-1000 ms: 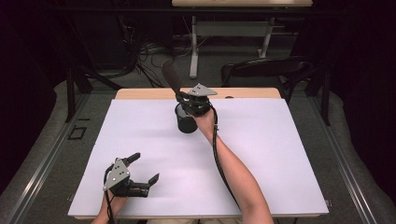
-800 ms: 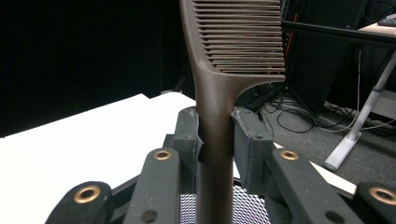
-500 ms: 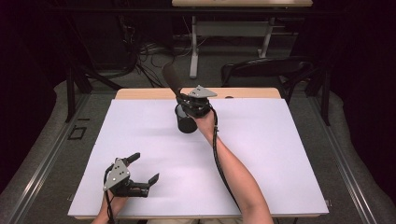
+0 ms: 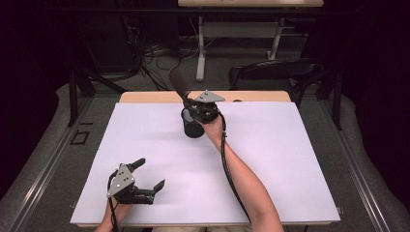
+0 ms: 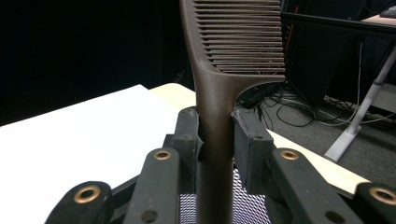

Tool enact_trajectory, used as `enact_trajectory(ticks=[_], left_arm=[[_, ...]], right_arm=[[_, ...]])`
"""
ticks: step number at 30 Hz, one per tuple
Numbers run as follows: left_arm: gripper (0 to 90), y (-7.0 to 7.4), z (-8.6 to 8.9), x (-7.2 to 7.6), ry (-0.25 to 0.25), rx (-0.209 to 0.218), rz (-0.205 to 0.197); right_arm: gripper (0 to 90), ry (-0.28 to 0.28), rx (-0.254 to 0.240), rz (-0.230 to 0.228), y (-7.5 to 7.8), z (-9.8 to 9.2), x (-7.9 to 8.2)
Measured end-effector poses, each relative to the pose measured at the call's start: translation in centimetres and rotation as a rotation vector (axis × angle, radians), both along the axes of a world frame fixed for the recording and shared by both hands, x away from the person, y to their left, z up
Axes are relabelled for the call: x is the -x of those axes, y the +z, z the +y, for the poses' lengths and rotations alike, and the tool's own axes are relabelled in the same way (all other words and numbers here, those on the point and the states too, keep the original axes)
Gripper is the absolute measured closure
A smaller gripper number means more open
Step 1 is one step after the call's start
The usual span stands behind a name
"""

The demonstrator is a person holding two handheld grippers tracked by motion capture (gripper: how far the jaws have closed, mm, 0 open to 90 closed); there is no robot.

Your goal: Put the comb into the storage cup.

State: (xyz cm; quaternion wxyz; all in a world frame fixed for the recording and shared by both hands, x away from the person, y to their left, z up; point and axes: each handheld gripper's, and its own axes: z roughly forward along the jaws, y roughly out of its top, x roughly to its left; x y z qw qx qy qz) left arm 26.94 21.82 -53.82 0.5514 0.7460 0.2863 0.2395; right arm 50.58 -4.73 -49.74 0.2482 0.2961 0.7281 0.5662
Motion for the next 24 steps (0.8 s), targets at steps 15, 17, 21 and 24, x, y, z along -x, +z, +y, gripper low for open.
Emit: enact_trajectory(ticks=[15,17,21,24], left_arm=[[0.4,0.00,0.04,-0.01,0.002,0.001,0.002],[0.4,0.01,0.03,0.00,0.001,0.003,0.003],[0.4,0.00,0.03,0.00,0.002,0.002,0.003],[0.4,0.00,0.03,-0.01,0.001,0.002,0.003]], right_arm=[[72.5,0.001,0.009,0.013,-0.59,-0.13,-0.06],[72.5,-0.001,0.011,0.013,-0.65,-0.17,-0.05],[72.5,-0.002,0.012,0.016,-0.86,-0.21,-0.02],[72.5,-0.004,0.012,0.018,-1.01,-0.29,-0.03]])
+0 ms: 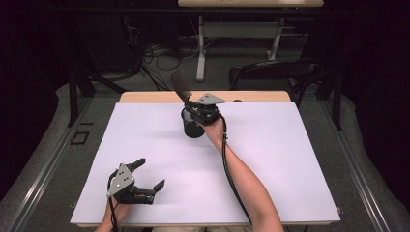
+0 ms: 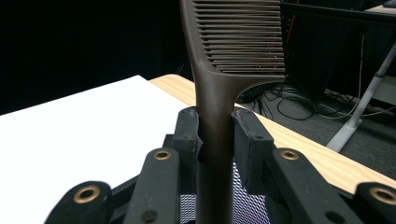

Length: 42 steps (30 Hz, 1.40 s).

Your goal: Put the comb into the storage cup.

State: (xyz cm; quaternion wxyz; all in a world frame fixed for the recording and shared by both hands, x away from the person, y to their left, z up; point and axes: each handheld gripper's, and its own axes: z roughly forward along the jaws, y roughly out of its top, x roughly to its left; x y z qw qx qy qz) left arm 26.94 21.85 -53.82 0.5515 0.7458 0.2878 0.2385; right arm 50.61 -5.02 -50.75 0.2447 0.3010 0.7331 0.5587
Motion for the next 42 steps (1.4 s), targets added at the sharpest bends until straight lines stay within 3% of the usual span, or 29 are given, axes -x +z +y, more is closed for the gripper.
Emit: enact_trajectory(ticks=[37,42], left_arm=[[0.5,0.01,0.00,0.03,0.000,0.001,-0.001],[0.5,0.02,0.02,0.06,0.000,0.002,-0.002]], right_arm=[[71.4,0.001,0.042,0.045,-0.81,-0.35,0.34],[52.7,0.006,0.049,0.064,-0.37,-0.71,0.89]])
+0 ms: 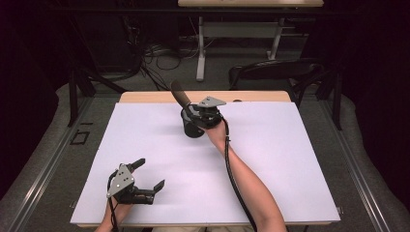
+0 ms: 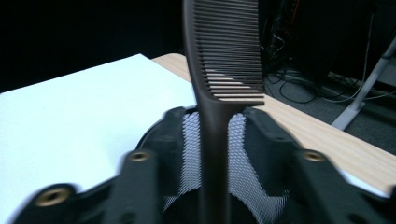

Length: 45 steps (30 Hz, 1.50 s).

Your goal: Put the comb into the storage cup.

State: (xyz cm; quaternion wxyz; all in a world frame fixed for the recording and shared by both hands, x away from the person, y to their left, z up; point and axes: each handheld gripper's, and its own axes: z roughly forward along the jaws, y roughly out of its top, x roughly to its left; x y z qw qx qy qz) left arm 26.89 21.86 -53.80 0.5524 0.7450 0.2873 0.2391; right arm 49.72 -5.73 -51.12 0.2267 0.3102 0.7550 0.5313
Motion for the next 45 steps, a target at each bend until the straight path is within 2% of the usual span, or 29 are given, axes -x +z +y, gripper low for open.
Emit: enact_trajectory(ticks=[7,12,18,26,41,45], left_arm=[[0.5,0.0,-0.1,0.0,-0.003,-0.005,-0.002],[0.5,0.0,-0.2,0.0,-0.006,-0.005,-0.002],[0.5,0.0,-0.3,0.0,-0.007,-0.006,-0.003],[0.5,0.0,-0.4,-0.1,-0.009,-0.007,-0.003],[0.5,0.0,-0.5,-0.2,-0.007,-0.014,-0.002],[0.5,0.0,-0.5,-0.1,-0.004,-0.013,-0.001]], right_arm=[[34.9,0.020,0.000,0.035,0.9,-1.1,0.8],[26.9,0.044,-0.010,0.049,1.3,-2.2,1.4],[18.0,0.059,0.004,0.062,1.7,-3.2,2.2],[13.8,0.078,0.015,0.087,1.9,-4.4,3.2],[6.5,0.105,0.022,0.103,2.2,-6.4,5.6],[4.9,0.109,0.037,0.112,2.1,-7.0,6.3]])
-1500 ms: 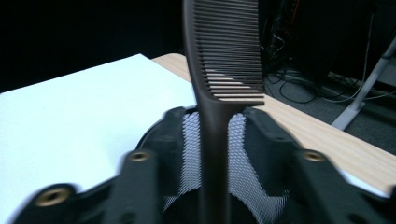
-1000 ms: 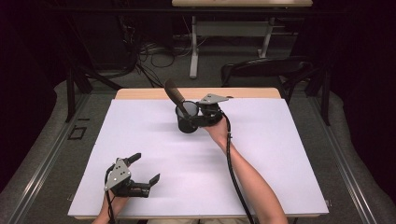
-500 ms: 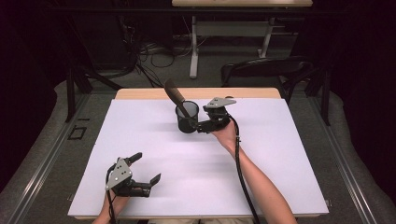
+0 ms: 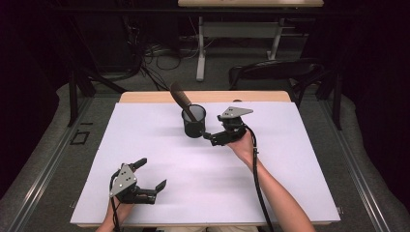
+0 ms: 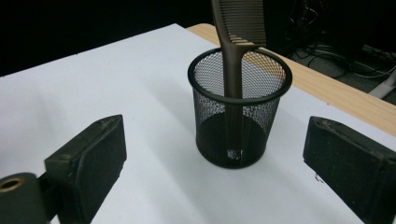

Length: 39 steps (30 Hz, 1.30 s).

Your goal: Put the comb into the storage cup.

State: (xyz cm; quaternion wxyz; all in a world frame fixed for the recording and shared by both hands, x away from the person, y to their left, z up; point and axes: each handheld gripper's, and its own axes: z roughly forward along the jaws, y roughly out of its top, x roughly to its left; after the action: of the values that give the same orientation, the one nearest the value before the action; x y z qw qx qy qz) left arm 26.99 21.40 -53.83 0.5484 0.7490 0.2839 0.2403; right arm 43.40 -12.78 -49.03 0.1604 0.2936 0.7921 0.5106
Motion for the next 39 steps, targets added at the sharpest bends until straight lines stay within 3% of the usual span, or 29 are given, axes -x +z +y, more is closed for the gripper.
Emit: enact_trajectory(ticks=[26,39], left_arm=[[0.5,0.0,0.1,0.1,0.000,-0.003,-0.003],[0.5,0.0,0.0,0.1,-0.001,-0.006,-0.002]], right_arm=[[0.0,0.014,0.080,0.091,-0.9,-3.1,3.4],[0.0,0.016,0.118,0.107,-0.9,-4.7,5.7]])
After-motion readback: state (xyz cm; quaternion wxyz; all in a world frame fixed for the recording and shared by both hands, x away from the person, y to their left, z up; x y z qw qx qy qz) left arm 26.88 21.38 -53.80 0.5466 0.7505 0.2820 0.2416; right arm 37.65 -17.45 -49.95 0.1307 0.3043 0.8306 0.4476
